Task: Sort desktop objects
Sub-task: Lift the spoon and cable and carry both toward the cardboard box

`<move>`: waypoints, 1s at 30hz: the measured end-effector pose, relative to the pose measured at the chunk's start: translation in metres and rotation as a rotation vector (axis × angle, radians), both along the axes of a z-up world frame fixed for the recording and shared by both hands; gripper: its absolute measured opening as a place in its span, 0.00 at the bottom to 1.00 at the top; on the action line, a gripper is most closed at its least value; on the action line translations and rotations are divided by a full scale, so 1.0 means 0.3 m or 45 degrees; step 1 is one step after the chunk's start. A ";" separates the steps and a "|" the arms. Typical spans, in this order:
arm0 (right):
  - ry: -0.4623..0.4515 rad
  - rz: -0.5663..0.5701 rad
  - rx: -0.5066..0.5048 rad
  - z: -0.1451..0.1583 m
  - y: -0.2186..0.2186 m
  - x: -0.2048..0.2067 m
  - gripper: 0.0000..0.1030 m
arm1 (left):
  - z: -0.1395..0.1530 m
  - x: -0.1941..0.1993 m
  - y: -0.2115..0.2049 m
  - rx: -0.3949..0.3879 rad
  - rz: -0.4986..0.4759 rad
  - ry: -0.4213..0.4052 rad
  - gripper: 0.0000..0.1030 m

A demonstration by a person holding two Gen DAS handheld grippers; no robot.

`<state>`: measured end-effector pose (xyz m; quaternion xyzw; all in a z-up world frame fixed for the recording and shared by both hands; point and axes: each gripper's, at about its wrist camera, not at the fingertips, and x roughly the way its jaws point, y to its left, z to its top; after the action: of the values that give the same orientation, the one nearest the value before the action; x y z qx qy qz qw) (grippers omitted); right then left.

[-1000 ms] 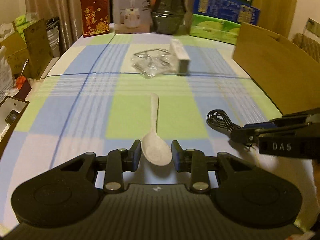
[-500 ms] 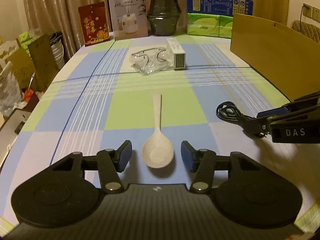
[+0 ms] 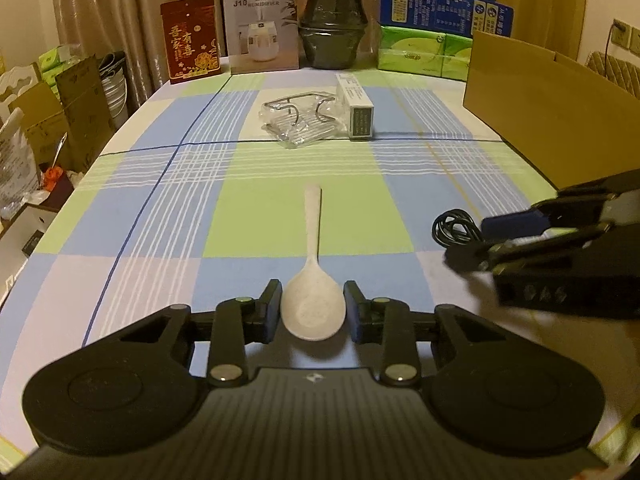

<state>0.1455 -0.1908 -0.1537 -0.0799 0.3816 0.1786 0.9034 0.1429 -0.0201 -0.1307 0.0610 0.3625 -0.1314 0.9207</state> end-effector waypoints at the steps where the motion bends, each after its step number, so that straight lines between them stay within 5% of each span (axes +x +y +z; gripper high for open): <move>1: -0.014 0.016 -0.009 -0.003 0.009 -0.001 0.35 | 0.002 0.000 0.002 -0.009 0.008 -0.002 0.27; 4: -0.015 0.023 0.001 -0.008 0.021 0.009 0.32 | 0.010 0.001 0.005 -0.028 0.016 -0.008 0.27; 6: -0.007 0.016 0.015 -0.009 0.021 0.014 0.17 | 0.014 0.000 0.001 -0.027 0.012 -0.019 0.27; 11: -0.019 0.014 0.007 -0.001 0.029 0.003 0.07 | 0.012 -0.002 -0.006 -0.034 0.008 -0.016 0.27; 30: -0.068 -0.218 0.118 0.139 -0.090 -0.063 0.06 | 0.073 -0.060 -0.068 -0.042 -0.026 -0.089 0.27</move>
<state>0.1266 -0.2177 -0.1119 -0.0099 0.3540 0.1159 0.9280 0.1248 -0.0406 -0.1088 0.0539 0.3272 -0.1444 0.9323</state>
